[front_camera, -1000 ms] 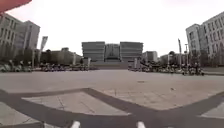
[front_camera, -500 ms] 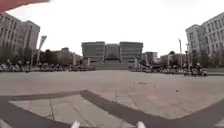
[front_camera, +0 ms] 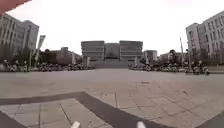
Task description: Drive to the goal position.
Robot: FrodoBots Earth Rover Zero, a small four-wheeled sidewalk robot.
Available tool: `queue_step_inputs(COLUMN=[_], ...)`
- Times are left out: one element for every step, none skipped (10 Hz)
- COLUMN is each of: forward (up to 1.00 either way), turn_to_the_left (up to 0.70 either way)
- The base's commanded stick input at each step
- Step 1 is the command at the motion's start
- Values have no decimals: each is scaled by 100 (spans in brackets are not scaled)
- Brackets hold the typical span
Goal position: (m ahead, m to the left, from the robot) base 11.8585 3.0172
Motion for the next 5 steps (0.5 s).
queue_step_inputs(forward=[60, 60, 60, 60, 60], turn_to_the_left=[0, 0, 0, 0, 0])
